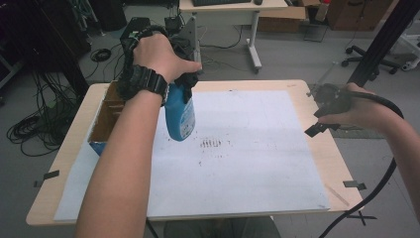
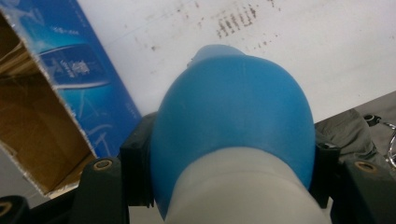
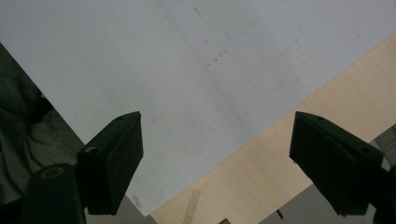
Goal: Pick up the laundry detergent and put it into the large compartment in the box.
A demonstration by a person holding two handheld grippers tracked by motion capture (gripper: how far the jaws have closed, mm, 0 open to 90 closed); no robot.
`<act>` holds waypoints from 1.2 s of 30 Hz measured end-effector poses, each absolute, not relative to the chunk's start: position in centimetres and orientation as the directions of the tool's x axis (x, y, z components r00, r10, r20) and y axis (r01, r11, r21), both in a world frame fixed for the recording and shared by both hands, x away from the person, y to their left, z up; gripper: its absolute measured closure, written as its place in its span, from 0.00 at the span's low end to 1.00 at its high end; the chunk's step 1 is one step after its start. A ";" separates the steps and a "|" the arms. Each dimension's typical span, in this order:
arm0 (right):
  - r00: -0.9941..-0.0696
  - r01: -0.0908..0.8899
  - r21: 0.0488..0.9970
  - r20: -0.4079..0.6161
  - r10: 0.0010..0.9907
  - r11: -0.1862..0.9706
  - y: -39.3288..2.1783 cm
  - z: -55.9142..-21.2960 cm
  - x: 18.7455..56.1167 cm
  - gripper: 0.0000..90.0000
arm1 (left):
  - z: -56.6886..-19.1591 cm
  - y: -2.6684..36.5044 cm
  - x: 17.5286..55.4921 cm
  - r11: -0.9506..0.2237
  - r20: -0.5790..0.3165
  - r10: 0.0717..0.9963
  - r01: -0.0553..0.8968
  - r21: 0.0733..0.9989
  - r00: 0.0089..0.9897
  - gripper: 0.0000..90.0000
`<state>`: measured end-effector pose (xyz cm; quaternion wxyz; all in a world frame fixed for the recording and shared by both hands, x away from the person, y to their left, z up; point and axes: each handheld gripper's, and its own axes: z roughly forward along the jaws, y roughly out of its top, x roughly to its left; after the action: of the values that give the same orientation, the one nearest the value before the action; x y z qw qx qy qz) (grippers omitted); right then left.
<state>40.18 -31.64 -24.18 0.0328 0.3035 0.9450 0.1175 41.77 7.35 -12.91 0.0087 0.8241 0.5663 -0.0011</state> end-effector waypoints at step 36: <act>-0.805 0.579 0.234 0.009 0.593 0.781 -31.9 -24.3 40.9 0.19 | -10.6 18.3 42.6 -0.074 0.033 0.997 0.995 0.063 0.072 0.41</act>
<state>40.94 -31.92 -24.34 0.0324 0.3107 0.9432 0.1133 42.56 18.32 -10.55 0.0117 0.7320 0.6804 0.0334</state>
